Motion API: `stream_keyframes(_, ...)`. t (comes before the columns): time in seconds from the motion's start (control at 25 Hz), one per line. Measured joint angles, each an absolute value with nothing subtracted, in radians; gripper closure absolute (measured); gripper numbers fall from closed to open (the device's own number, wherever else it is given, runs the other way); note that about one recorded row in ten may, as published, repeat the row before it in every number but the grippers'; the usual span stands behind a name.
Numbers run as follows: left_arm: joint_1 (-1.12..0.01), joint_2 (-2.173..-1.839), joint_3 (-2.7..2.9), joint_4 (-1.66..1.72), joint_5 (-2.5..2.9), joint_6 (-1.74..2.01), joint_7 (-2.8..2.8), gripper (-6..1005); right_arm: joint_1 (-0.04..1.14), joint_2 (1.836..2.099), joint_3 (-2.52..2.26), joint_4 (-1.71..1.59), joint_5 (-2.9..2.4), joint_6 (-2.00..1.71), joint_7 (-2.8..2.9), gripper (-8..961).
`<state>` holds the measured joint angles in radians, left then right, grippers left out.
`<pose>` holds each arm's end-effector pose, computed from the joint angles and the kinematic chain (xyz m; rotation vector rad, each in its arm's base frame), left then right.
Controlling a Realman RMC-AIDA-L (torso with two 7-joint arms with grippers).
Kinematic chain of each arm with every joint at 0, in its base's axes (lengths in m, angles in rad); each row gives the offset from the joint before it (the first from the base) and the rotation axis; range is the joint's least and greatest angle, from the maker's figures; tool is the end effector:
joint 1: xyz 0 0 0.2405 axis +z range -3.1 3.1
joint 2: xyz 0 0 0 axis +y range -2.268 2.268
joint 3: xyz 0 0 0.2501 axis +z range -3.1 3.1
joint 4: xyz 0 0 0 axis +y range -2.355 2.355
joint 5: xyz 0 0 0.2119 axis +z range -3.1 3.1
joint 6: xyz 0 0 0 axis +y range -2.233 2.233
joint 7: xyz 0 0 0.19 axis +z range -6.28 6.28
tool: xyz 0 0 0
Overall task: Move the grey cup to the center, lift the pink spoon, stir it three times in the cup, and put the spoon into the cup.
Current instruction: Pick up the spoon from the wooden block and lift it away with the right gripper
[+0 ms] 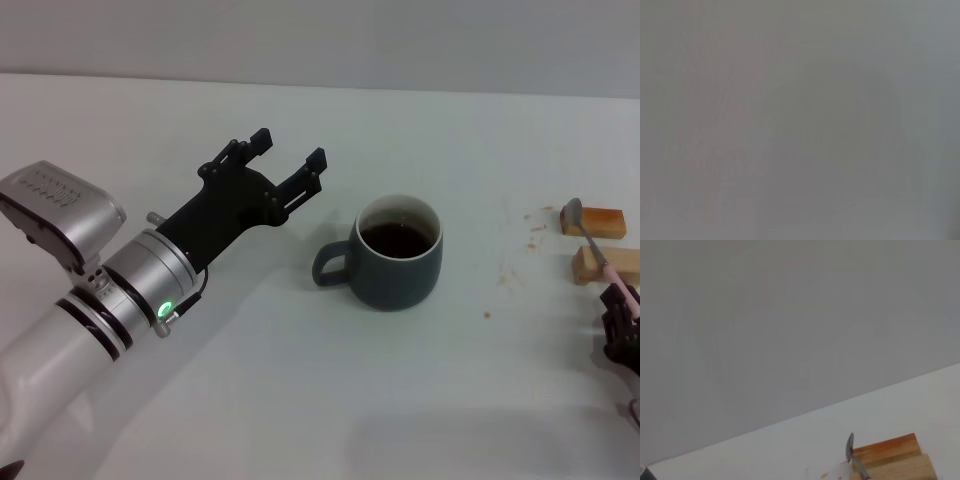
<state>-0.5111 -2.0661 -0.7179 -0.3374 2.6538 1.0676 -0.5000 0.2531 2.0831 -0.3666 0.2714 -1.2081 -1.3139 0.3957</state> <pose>-0.2152 0.3685 -0.1047 -2.1004 -0.6351 -0.9940 0.3655 0.2576 -0.0729 -1.5808 1.0169 0.7861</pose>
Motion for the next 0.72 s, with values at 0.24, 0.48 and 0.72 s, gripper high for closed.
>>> stream_keyframes(0.24, -0.509, -2.066, -0.718, -0.337, 2.654, 1.068, -0.5, 186, 0.253, 2.082, -0.372, 0.274, -1.209, -1.324, 0.398, 847)
stream_keyframes(0.48, -0.508, -2.068, -0.718, -0.338, 2.654, 1.068, -0.5, 186, 0.255, 2.079, -0.377, 0.271, -1.21, -1.347, 0.416, 848)
stream_keyframes(0.72, -0.508, -2.068, -0.718, -0.337, 2.654, 1.068, -0.5, 186, 0.256, 2.073, -0.381, 0.266, -1.223, -1.37, 0.427, 849)
